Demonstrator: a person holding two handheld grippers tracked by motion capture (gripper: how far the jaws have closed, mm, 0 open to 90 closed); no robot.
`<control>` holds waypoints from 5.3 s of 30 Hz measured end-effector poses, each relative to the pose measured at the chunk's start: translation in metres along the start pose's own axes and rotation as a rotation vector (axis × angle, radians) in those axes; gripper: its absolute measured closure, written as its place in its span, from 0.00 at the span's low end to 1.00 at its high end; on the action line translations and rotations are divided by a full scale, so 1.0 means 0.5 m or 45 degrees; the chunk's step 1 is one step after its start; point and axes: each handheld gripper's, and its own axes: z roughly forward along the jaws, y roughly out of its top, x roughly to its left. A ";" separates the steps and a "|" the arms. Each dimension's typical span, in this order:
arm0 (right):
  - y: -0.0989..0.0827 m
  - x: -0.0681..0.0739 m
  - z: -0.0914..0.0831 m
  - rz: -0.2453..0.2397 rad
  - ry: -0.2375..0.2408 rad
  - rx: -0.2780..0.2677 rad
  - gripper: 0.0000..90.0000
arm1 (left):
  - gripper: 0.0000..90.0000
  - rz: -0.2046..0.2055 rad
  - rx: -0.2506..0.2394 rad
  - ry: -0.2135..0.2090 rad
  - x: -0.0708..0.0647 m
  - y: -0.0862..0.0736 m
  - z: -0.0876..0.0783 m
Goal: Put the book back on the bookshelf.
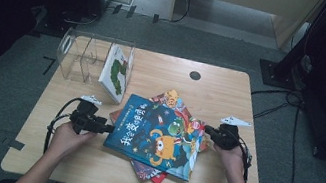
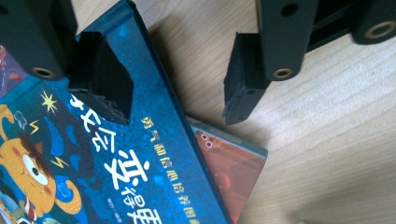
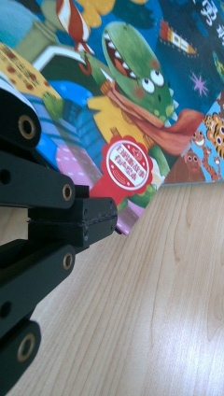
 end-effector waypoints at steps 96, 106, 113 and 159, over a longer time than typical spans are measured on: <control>0.008 0.143 0.055 -0.268 0.221 0.013 1.00 | 0.80 -0.133 0.248 -0.299 -0.097 0.254 -0.152; 0.017 0.189 0.077 -0.355 0.239 0.011 0.97 | 0.84 -0.066 0.349 -0.229 -0.115 0.313 -0.197; 0.019 0.196 0.074 -0.418 0.246 0.029 0.93 | 0.88 0.010 0.426 -0.162 -0.128 0.355 -0.223; 0.040 0.175 0.092 -0.395 0.185 0.031 0.53 | 0.93 -0.218 0.220 -0.111 0.004 0.273 -0.466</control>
